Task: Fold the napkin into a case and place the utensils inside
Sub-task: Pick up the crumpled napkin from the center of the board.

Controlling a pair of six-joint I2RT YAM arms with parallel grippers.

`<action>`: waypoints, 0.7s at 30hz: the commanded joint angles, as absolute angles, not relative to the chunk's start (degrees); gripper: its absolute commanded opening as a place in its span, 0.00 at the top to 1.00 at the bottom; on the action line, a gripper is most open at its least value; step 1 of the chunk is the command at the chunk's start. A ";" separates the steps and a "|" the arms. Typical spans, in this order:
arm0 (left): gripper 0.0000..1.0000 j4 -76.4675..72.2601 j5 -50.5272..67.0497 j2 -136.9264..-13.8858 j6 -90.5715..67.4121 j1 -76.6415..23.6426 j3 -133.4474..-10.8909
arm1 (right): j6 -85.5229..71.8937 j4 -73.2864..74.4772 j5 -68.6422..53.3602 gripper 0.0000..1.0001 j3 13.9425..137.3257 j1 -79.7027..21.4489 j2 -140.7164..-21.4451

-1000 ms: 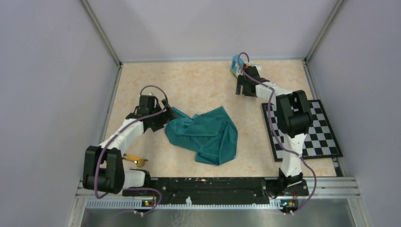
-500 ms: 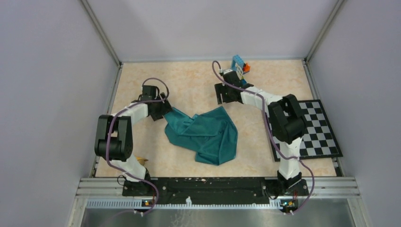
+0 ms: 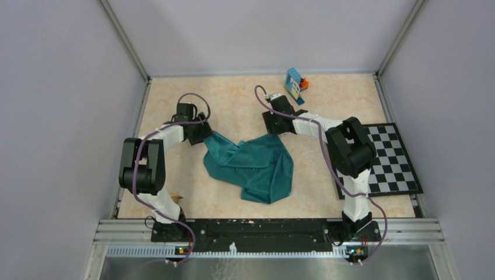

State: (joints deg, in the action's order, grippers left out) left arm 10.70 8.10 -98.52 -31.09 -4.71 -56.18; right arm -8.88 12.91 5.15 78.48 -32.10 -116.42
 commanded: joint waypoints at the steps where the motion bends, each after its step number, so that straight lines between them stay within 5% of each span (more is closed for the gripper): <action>1: 0.33 12.12 8.00 -100.02 -29.79 -5.01 -54.54 | -8.47 14.03 6.11 0.42 75.77 -34.10 -116.09; 9: 0.46 11.90 7.21 -99.93 -29.97 -5.01 -52.84 | -9.06 10.21 13.83 0.70 70.24 -36.39 -112.90; 13: 0.57 12.02 6.59 -100.17 -30.29 -4.92 -52.51 | -10.12 6.96 16.46 0.98 70.24 -36.39 -109.69; 21: 0.70 13.16 6.21 -94.20 -29.71 -4.84 -51.27 | -15.26 -2.81 25.79 1.00 59.31 -35.25 -93.03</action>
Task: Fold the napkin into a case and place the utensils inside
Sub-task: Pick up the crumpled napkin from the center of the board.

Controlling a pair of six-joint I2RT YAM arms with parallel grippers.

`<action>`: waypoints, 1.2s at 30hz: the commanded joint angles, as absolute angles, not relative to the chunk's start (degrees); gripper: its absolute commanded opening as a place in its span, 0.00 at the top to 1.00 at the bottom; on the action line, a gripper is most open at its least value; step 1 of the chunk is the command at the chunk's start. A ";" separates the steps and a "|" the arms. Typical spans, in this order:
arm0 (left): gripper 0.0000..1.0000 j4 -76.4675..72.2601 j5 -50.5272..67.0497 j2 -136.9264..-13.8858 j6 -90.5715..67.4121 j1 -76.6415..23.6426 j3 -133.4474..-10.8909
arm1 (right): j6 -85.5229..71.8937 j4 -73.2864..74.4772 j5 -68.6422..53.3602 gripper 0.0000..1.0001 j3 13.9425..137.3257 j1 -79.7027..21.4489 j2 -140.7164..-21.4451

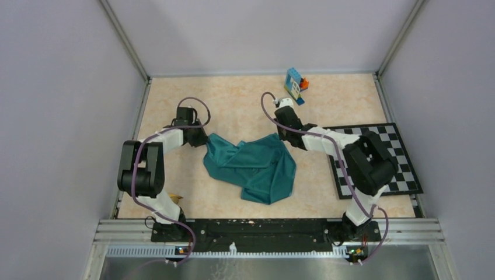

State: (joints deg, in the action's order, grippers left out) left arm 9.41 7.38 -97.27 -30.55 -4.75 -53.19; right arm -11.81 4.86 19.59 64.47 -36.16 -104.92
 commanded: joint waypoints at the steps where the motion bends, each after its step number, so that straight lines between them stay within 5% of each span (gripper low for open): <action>1: 0.71 13.36 6.37 -94.01 -29.51 -4.83 -51.43 | -15.59 -4.19 25.79 1.00 57.46 -34.90 -90.87; 8: 0.81 13.88 7.54 -94.79 -29.35 -4.75 -51.96 | -12.78 -1.34 11.98 0.98 58.11 -32.79 -88.97; 13: 0.89 15.60 7.60 -93.11 -28.63 -4.75 -52.11 | -13.80 16.23 8.82 0.56 70.95 -32.77 -97.93; 19: 1.00 19.23 4.69 -88.75 -28.26 -4.75 -51.86 | -11.22 27.97 5.56 0.39 80.72 -32.77 -106.54; 36: 1.00 20.17 8.02 -85.27 -29.44 -4.83 -48.98 | -6.10 41.19 7.68 0.48 98.03 -34.67 -124.67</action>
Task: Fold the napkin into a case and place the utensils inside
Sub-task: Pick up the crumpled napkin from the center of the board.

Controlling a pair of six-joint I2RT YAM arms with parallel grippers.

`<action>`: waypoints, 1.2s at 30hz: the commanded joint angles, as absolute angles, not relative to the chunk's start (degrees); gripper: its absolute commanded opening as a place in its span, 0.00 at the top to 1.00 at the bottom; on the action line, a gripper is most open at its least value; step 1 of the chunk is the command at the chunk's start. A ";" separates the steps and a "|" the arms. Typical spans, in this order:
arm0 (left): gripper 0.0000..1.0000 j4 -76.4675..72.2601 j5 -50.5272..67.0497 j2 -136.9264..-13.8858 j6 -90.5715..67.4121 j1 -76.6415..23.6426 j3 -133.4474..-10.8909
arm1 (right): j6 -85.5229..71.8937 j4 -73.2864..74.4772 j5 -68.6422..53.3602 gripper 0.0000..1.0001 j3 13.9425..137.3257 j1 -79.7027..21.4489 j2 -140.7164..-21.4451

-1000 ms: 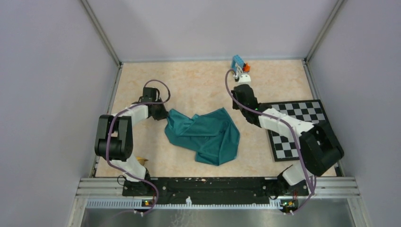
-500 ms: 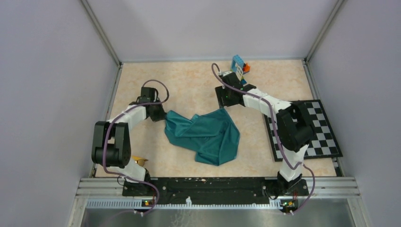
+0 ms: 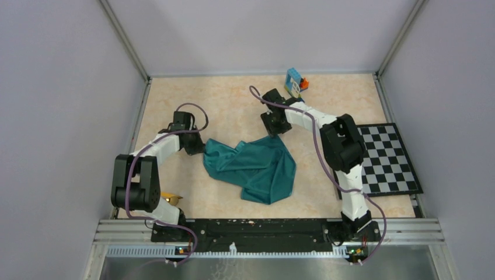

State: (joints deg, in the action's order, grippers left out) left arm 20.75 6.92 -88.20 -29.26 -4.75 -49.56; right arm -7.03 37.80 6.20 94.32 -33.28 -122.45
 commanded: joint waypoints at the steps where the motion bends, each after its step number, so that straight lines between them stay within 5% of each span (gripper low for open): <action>1: 1.00 20.25 8.05 -85.12 -29.44 -4.83 -48.88 | -6.19 41.03 7.86 0.48 97.96 -34.98 -125.24; 5: 1.00 21.04 7.82 -84.04 -29.44 -4.83 -48.90 | -8.34 39.68 7.44 0.60 96.43 -35.60 -128.09; 11: 1.00 23.22 6.53 -81.22 -28.92 -4.83 -49.45 | -9.99 32.91 9.24 1.00 92.22 -35.57 -127.22; 16: 1.00 26.98 3.55 -76.84 -30.44 -4.76 -51.13 | -10.11 23.46 17.66 1.00 87.44 -35.56 -117.79; 24: 1.00 35.22 -1.87 -63.58 -33.14 -4.75 -59.11 | -7.74 3.32 15.28 1.00 69.24 -35.83 -84.92; 36: 1.00 37.17 4.69 -42.10 -35.91 -4.75 -78.50 | -9.95 -5.69 -5.63 1.00 61.23 -37.13 -49.54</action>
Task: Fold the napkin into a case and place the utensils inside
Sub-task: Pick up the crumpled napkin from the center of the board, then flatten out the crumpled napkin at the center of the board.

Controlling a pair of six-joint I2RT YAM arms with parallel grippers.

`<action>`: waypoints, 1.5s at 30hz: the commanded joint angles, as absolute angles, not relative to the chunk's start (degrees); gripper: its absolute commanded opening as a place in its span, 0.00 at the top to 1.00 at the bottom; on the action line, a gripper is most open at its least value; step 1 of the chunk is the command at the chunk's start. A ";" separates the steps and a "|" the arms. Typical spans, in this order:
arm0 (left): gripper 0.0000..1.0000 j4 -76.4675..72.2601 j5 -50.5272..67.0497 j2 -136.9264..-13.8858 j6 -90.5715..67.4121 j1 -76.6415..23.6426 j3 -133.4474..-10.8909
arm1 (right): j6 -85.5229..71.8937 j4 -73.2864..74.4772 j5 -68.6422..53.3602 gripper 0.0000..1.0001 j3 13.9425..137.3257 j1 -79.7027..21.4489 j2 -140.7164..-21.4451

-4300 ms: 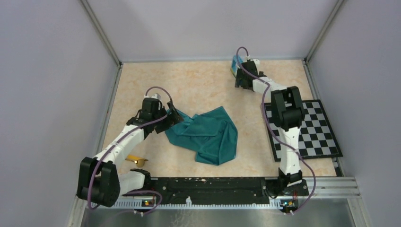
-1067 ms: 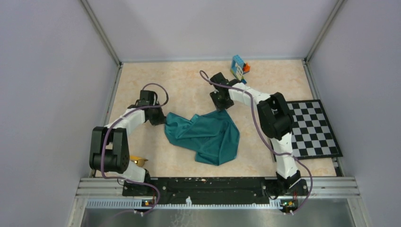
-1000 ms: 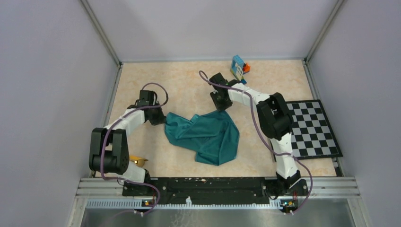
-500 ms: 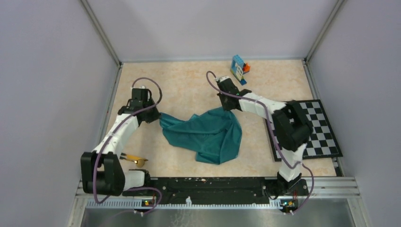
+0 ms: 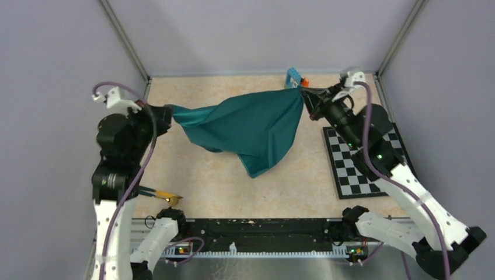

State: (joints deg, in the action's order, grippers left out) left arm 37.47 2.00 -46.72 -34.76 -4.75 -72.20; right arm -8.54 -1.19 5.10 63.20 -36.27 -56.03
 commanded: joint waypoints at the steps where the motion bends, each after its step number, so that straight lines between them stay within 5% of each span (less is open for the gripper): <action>1: 1.00 36.78 5.39 -40.95 -35.89 -4.75 -80.18 | -10.42 -6.46 -7.89 1.00 61.30 -37.17 -48.38; 10: 1.00 26.38 8.86 -32.50 -36.60 -4.75 -86.25 | -16.31 -13.71 -18.19 1.00 64.57 -37.15 -38.94; 16: 1.00 23.62 7.09 -34.54 -37.07 -4.75 -85.26 | -16.64 -13.54 -5.85 1.00 65.14 -37.18 -40.97; 23: 1.00 28.86 -7.51 -45.03 -38.33 -4.77 -78.51 | -13.16 -7.01 18.65 1.00 68.37 -36.90 -52.87; 35: 0.95 7.63 -12.13 -80.55 -33.55 -3.39 -67.75 | -9.01 -20.47 13.78 1.00 72.24 -25.58 -92.23; 36: 0.92 7.81 -12.50 -85.04 -33.34 -3.12 -69.33 | -7.34 -19.23 14.20 1.00 75.66 -25.50 -98.80; 39: 0.81 13.93 -9.85 -98.03 -33.02 -1.28 -78.77 | -4.68 -0.63 17.50 0.73 94.09 -25.44 -113.11; 41: 0.55 20.37 -10.20 -104.29 -31.33 -0.78 -86.43 | -4.15 13.03 16.57 0.46 107.92 -25.41 -120.11; 43: 0.26 24.27 -7.55 -107.04 -29.11 -0.46 -91.73 | -3.51 24.55 18.35 0.40 118.99 -26.49 -123.85; 45: 0.18 26.42 -4.69 -105.45 -27.80 -0.53 -93.29 | -2.51 29.57 17.07 0.36 121.36 -27.40 -122.91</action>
